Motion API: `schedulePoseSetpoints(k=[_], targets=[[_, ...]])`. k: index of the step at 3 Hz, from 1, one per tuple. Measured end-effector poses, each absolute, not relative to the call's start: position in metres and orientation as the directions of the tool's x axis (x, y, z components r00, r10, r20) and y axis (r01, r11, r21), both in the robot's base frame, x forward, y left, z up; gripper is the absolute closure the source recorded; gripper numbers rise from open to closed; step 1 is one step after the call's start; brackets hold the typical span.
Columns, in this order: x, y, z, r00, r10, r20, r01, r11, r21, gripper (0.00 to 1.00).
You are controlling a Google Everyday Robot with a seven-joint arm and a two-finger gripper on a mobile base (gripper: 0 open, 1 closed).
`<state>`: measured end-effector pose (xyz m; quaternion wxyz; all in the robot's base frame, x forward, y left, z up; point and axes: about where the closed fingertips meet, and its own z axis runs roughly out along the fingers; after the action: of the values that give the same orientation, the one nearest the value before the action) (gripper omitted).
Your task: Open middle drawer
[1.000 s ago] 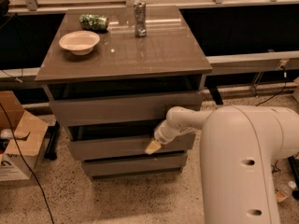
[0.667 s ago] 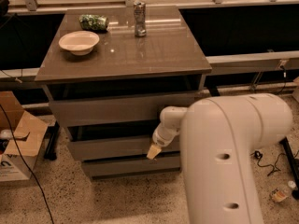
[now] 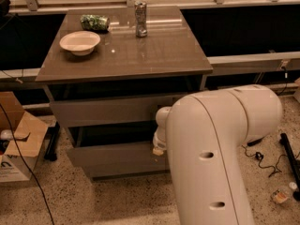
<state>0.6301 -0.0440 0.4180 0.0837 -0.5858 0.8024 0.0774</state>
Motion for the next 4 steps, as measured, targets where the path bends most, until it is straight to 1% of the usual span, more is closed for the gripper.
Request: schedulePoseSetpoints(k=[1,2,4], targets=[[0.6200,-0.0453,0.4215,-0.297,-0.928,-0.226,-0.955,0.294,0.049,0.90],[0.6210,-0.0449,0.4221,-0.297,-0.928,-0.226,-0.955,0.294,0.049,0.59],[0.6209,-0.0449,0.4220,-0.297,-0.928,-0.226,-0.955,0.294,0.050,0.13]])
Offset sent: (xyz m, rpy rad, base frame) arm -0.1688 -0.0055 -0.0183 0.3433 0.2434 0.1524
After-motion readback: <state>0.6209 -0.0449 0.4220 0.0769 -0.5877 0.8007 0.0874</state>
